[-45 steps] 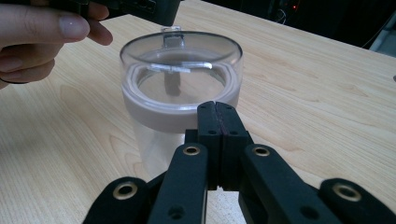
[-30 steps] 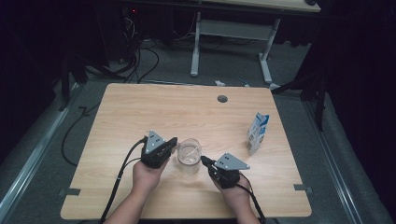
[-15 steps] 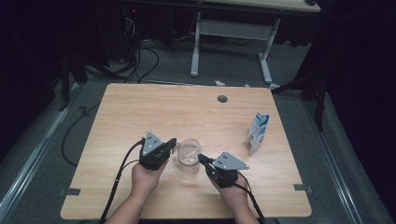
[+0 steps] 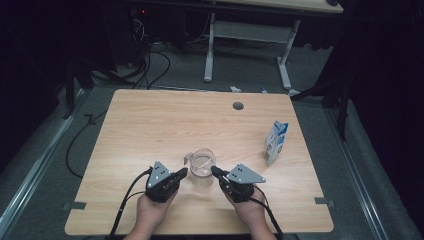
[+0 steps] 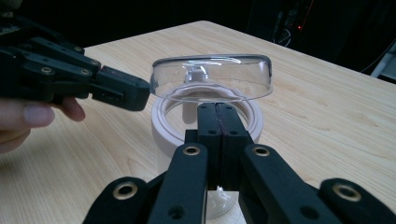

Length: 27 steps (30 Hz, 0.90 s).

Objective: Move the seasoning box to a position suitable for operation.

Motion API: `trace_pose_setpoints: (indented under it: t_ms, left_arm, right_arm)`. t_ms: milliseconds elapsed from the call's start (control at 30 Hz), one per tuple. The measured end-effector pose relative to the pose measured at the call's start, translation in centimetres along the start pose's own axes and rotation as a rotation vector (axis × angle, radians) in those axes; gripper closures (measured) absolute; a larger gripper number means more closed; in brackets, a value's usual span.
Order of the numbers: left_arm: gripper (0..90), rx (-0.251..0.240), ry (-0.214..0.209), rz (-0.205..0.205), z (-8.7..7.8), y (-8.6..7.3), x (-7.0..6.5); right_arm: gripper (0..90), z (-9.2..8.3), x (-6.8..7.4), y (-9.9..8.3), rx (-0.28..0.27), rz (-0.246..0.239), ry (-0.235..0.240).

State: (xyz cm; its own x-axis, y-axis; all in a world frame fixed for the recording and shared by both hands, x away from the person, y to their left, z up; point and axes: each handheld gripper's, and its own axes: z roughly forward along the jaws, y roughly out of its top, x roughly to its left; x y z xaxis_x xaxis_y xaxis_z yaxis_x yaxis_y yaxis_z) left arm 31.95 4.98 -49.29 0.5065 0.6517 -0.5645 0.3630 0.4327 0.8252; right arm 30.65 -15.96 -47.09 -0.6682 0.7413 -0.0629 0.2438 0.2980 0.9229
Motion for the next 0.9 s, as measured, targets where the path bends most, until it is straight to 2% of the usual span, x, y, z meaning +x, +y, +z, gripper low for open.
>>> trace_pose_setpoints:
  t_ms: [333, 600, 900]
  left_arm:
    - [90.0, -0.001, -0.03, -0.029, 0.2, -0.4, -1.3]
    - [89.9, -0.019, -0.041, -0.037, 0.3, -0.2, -1.7]
    - [89.9, -0.031, -0.044, -0.049, 0.3, -0.1, -1.8]
  right_arm:
    - [89.8, 0.0, 0.0, 0.0, -0.001, -0.002, 0.0]
    - [89.9, 0.1, 0.0, 0.0, -0.002, 0.0, 0.004]
    - [90.0, 0.9, 0.3, -0.2, 0.018, 0.02, -0.016]
